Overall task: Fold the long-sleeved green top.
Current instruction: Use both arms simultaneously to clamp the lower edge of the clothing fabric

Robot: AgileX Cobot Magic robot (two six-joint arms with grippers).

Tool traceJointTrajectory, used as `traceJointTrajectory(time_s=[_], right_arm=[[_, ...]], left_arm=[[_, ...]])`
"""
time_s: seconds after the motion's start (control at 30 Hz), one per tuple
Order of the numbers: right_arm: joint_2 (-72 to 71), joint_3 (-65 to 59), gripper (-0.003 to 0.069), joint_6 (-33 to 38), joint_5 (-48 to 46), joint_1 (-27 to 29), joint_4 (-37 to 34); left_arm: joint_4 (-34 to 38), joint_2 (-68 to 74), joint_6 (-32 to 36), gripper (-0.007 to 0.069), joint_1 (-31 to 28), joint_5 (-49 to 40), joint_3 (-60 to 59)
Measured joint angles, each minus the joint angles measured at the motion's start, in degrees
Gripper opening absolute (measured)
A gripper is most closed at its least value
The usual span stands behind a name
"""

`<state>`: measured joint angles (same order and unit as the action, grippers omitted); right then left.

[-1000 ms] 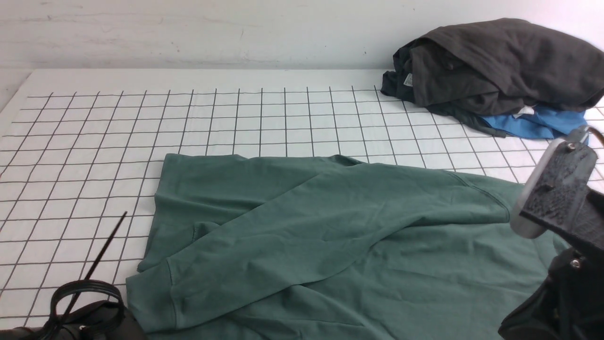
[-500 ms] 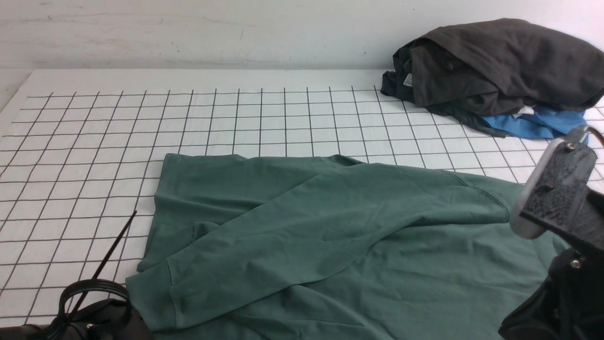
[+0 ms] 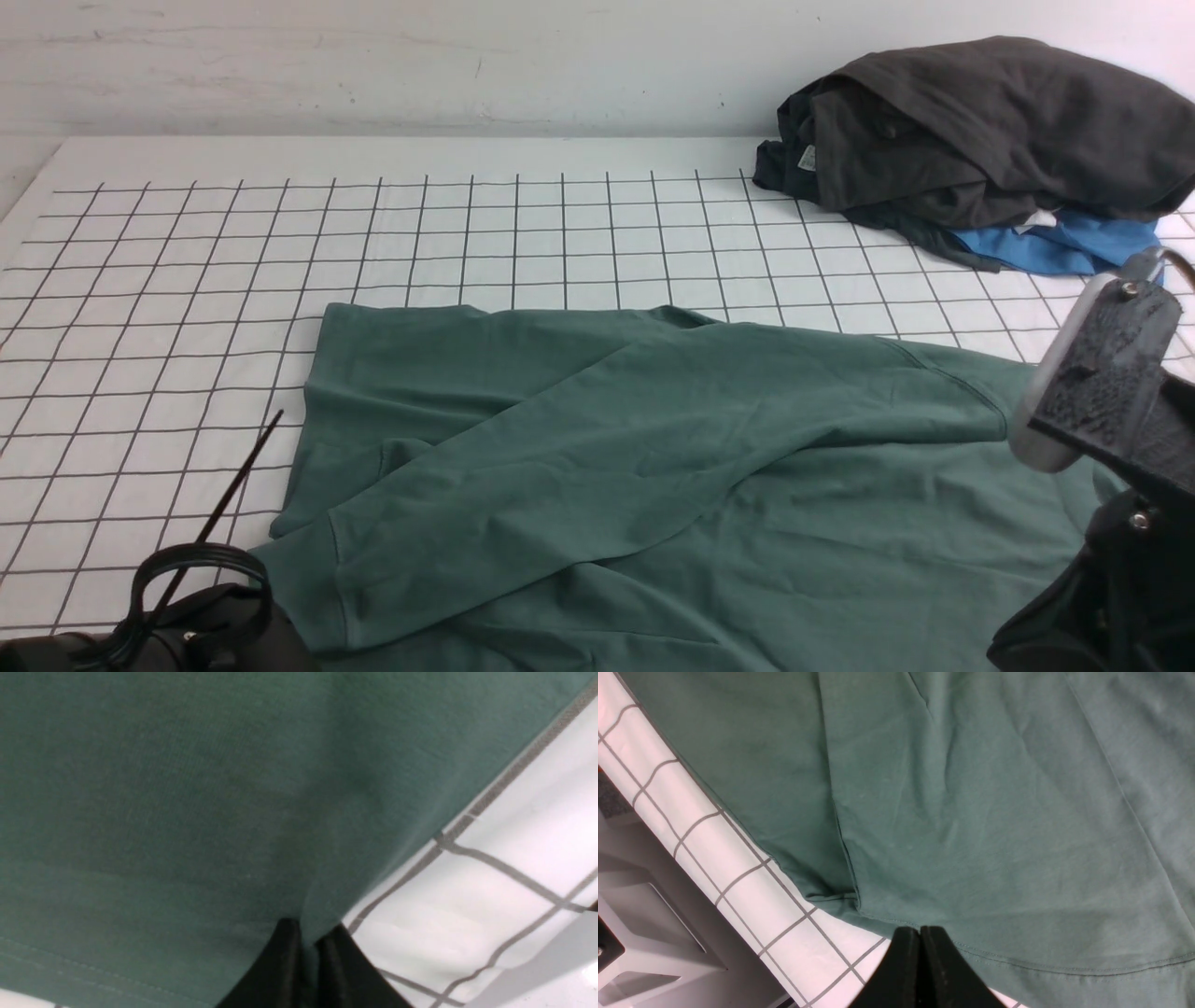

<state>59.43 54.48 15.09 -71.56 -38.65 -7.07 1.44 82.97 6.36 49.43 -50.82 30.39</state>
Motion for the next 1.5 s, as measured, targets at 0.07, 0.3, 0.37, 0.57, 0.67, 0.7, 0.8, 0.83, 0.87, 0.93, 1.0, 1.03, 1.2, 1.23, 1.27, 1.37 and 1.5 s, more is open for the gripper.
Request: traceJointTrajectory(time_s=[0.07,0.3,0.37,0.57,0.67,0.7,0.8,0.83,0.87,0.93,1.0,1.03,1.2,1.23,1.27,1.37,1.5], right_arm=[[0.0,0.0,-0.0014,0.0,0.0,0.0,0.0],[0.0,0.0,-0.0014,0.0,0.0,0.0,0.0],[0.0,0.0,-0.0014,0.0,0.0,0.0,0.0],[0.0,0.0,-0.0014,0.0,0.0,0.0,0.0],[0.0,0.0,-0.0014,0.0,0.0,0.0,0.0],[0.0,0.0,-0.0014,0.0,0.0,0.0,0.0],[0.0,0.0,-0.0014,0.0,0.0,0.0,0.8],[0.0,0.0,-0.0014,0.1,0.0,0.0,0.9],[0.0,0.0,-0.0014,0.5,0.0,0.0,1.6],[0.0,0.0,-0.0014,1.6,0.0,0.0,2.5],[0.0,0.0,-0.0014,2.3,0.0,0.0,3.0],[0.0,0.0,-0.0008,3.4,0.0,0.0,3.6],[0.1,-3.3,0.0078,5.5,0.2,0.0,3.8],[0.4,-4.4,0.0106,5.7,0.2,0.0,3.8],[0.8,-6.0,0.0147,5.9,0.2,0.0,3.8],[2.4,-10.0,0.0269,7.0,0.4,0.0,4.1],[5.6,-15.5,0.0479,9.8,3.3,0.0,6.7]], left_arm=[[-0.1,0.2,0.0,0.0065,0.0,-0.4,0.5],[-2.3,0.4,0.0,0.0248,0.0,0.1,1.7],[-3.1,0.4,0.0,0.0262,0.0,0.2,1.7],[-6.0,0.4,-2.9,0.0171,0.0,1.3,1.7],[-6.1,0.4,-4.1,0.0057,0.0,1.4,1.7],[-6.1,0.4,-4.3,0.0031,0.0,1.4,1.9],[-6.1,0.4,-4.4,0.0004,0.0,0.1,3.1],[-6.1,0.4,-4.4,0.0002,0.0,-0.3,3.3],[-6.3,0.4,-4.4,0.0002,0.0,-2.1,4.5],[-7.2,-0.6,-4.5,0.0002,0.0,-5.2,6.1],[-8.0,-1.8,-4.5,0.0002,0.0,-6.8,6.9],[-9.4,-3.7,-4.5,0.0002,0.0,-9.1,7.9],[-10.4,-9.8,-3.9,0.0002,-1.5,-13.6,8.5],[-10.2,-10.5,-3.5,0.0002,-1.9,-14.0,8.5],[-10.0,-11.4,-2.7,0.0002,-2.3,-14.7,8.4],[-9.2,-12.1,-1.5,0.0002,-2.5,-15.2,8.3],[-8.3,-12.2,-0.5,0.0002,-2.5,-15.2,8.3]])
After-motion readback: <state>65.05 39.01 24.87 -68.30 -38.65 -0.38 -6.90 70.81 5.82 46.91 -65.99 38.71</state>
